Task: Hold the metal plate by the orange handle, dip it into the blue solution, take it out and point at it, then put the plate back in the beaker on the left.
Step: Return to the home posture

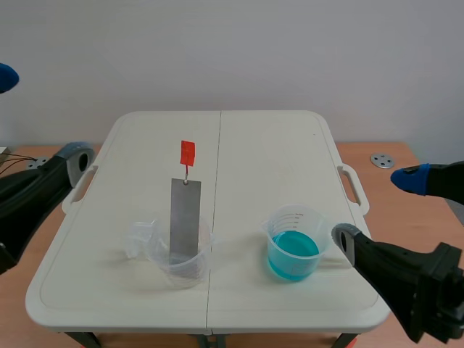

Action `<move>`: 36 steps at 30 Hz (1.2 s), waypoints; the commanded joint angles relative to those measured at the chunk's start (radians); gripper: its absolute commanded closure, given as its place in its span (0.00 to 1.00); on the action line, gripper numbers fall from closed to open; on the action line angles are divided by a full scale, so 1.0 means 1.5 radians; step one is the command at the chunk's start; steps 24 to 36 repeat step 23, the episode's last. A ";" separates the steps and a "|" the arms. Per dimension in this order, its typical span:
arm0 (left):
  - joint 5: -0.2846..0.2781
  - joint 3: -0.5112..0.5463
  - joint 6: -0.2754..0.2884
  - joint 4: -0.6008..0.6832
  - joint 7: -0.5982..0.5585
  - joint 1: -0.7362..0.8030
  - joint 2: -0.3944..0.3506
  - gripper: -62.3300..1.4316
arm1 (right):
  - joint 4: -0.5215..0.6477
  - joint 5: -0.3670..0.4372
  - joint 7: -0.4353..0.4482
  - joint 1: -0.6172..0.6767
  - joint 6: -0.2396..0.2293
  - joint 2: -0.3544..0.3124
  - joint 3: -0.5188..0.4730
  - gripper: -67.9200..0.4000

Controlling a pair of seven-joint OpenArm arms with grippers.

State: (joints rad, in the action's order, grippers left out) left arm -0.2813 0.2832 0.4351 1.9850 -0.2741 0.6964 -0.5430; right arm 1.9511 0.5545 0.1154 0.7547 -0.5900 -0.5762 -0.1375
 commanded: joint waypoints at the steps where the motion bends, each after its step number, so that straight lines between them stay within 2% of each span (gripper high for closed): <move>1: -0.004 -0.012 0.001 0.000 -0.009 -0.003 -0.002 0.00 | 0.021 -0.005 0.018 0.002 0.005 -0.003 -0.011 0.02; 6: 0.010 -0.042 0.001 0.000 -0.009 -0.012 -0.002 0.00 | 0.021 -0.019 0.015 0.010 0.009 -0.003 -0.031 0.02; 36: 0.010 -0.043 0.001 -0.001 -0.009 -0.012 -0.002 0.00 | 0.021 -0.024 0.002 0.008 0.014 -0.003 -0.036 0.02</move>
